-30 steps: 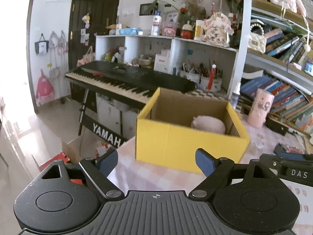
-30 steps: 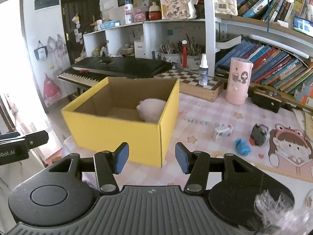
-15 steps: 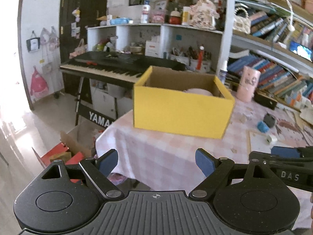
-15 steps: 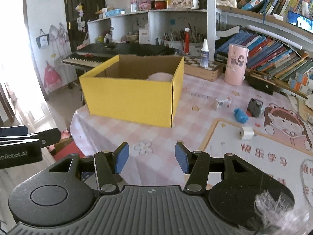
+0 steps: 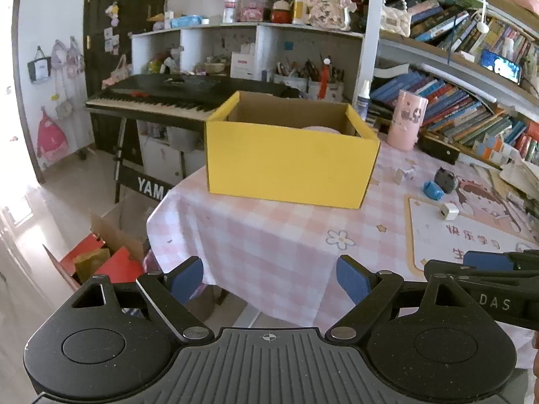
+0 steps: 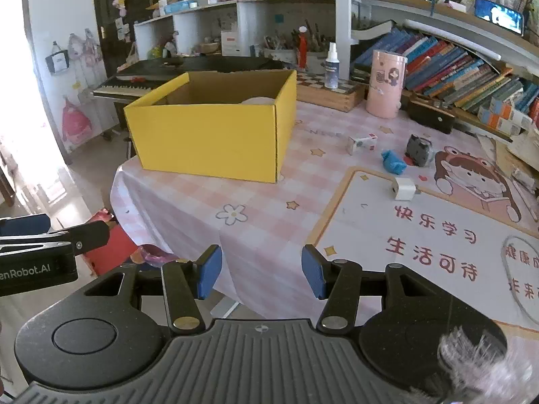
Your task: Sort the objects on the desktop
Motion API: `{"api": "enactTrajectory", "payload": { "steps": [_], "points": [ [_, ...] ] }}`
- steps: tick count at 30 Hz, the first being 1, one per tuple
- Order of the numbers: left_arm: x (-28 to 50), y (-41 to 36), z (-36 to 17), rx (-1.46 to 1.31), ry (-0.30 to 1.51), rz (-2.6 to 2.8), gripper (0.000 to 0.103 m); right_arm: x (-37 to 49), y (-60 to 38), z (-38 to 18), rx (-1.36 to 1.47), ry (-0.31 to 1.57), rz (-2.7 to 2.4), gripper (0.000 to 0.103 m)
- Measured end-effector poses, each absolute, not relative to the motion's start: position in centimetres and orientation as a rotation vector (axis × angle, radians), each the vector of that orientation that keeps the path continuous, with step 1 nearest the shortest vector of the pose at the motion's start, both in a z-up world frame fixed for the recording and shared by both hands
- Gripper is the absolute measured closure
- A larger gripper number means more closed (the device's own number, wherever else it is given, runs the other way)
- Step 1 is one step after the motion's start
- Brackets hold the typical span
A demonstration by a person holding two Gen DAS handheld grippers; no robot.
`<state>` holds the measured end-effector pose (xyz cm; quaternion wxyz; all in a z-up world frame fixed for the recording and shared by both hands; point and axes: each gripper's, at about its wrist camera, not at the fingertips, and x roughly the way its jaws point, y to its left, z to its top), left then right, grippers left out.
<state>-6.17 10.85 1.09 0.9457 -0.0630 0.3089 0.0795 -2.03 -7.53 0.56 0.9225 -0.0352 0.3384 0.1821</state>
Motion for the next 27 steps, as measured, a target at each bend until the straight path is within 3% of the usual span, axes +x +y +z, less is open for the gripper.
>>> {"api": "enactTrajectory", "payload": {
  "steps": [27],
  "points": [
    [1.6,2.5,0.1,-0.111,0.697,0.063,0.015,4.6,-15.9,-0.1,-0.05,0.763,0.287,0.053]
  ]
}}
